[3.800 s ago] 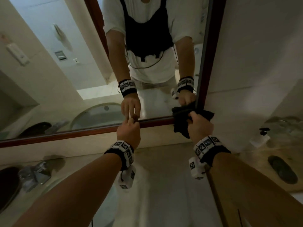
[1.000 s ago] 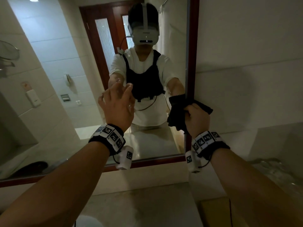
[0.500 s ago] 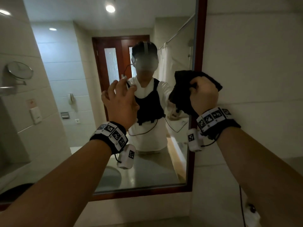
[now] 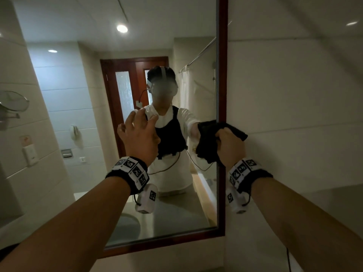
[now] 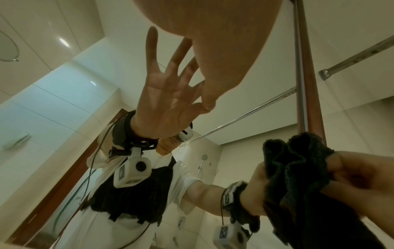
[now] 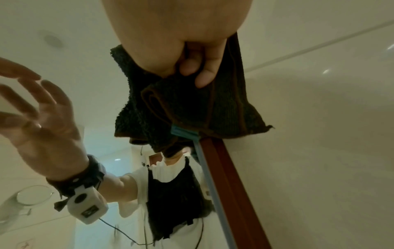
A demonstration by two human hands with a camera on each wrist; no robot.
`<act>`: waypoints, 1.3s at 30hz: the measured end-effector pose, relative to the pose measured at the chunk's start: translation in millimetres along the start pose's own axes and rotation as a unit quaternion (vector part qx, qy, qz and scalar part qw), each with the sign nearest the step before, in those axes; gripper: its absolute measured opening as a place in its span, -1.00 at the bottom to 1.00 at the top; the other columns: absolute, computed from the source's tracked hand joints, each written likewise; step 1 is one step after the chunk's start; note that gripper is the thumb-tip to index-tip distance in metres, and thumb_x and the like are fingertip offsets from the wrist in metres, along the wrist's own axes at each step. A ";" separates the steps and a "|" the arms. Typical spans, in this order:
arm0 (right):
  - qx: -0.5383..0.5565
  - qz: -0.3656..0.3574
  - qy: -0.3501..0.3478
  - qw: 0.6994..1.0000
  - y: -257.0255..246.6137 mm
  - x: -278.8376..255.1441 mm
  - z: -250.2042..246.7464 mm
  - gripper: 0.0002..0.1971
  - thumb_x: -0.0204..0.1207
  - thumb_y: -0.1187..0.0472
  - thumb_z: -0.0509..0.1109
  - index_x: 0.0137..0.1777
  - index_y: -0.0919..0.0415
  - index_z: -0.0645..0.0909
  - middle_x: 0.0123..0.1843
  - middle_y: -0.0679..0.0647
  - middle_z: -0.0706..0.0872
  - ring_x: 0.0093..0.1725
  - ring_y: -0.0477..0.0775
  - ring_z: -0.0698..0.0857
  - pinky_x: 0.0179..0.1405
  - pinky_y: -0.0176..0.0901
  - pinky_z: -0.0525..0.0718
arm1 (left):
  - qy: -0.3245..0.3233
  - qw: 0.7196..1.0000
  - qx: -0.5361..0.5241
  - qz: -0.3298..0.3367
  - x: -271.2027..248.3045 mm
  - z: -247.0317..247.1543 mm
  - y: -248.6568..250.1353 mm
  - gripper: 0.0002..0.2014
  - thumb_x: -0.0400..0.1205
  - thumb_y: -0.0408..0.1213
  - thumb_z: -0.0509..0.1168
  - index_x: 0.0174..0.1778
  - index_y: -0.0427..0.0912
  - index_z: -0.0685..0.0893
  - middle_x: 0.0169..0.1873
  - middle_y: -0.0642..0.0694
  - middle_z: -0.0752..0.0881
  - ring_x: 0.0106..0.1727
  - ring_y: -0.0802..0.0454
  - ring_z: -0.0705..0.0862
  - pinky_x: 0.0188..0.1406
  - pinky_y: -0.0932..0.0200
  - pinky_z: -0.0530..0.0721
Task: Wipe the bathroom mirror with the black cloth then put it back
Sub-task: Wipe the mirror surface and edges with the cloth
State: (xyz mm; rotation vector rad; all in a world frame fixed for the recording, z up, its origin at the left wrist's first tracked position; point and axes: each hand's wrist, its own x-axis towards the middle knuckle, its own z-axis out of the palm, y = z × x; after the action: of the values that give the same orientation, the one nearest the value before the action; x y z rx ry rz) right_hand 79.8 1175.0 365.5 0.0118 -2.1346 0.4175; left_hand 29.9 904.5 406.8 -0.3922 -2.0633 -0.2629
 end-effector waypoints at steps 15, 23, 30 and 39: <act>0.011 -0.010 0.101 0.995 -23.4 91.1 -38.5 -0.88 0.58 0.41 0.29 0.00 0.29 0.65 0.01 0.17 0.69 -0.14 0.17 0.68 -0.25 -0.02 0.66 | 0.059 0.998 -0.022 0.002 65.6 -26.6 -0.1 -0.50 0.42 -0.08 0.54 0.28 0.11 0.61 0.61 -0.05 0.31 0.66 -0.17 0.16 0.43 -0.52 0.23; 0.017 0.012 0.118 0.993 -51.7 178.1 -88.8 -0.80 0.54 0.38 0.32 0.11 0.24 0.67 0.17 0.19 0.72 0.10 0.20 0.70 0.07 0.07 0.69 | 0.047 0.999 -0.008 0.011 83.9 -27.1 -2.6 -0.25 0.27 -0.11 0.64 0.39 0.11 0.53 0.58 -0.07 0.34 0.63 -0.20 0.20 0.39 -0.49 0.29; 0.011 0.041 0.097 0.994 -55.4 176.6 -90.4 -0.78 0.56 0.40 0.31 0.16 0.27 0.67 0.17 0.20 0.73 0.12 0.21 0.69 0.11 0.13 0.70 | 0.036 0.999 0.024 0.009 86.2 -33.5 -0.1 -0.23 0.27 -0.11 0.56 0.44 0.14 0.47 0.51 -0.08 0.37 0.55 -0.23 0.29 0.33 -0.49 0.38; -0.042 -0.011 0.045 0.998 -34.7 110.9 -60.9 -0.88 0.62 0.38 0.28 0.05 0.29 0.64 0.03 0.19 0.70 -0.10 0.14 0.68 -0.20 -0.04 0.68 | 0.042 0.999 0.013 0.015 84.7 -45.7 6.7 -0.39 0.40 -0.17 0.49 0.40 0.06 0.53 0.46 -0.14 0.43 0.47 -0.26 0.33 0.25 -0.43 0.39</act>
State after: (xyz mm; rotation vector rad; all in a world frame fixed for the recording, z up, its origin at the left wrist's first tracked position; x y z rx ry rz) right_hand 71.7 1177.1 496.4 -0.0314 -2.0592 0.3086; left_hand 29.3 909.3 503.1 -0.3886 -1.9751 -0.2306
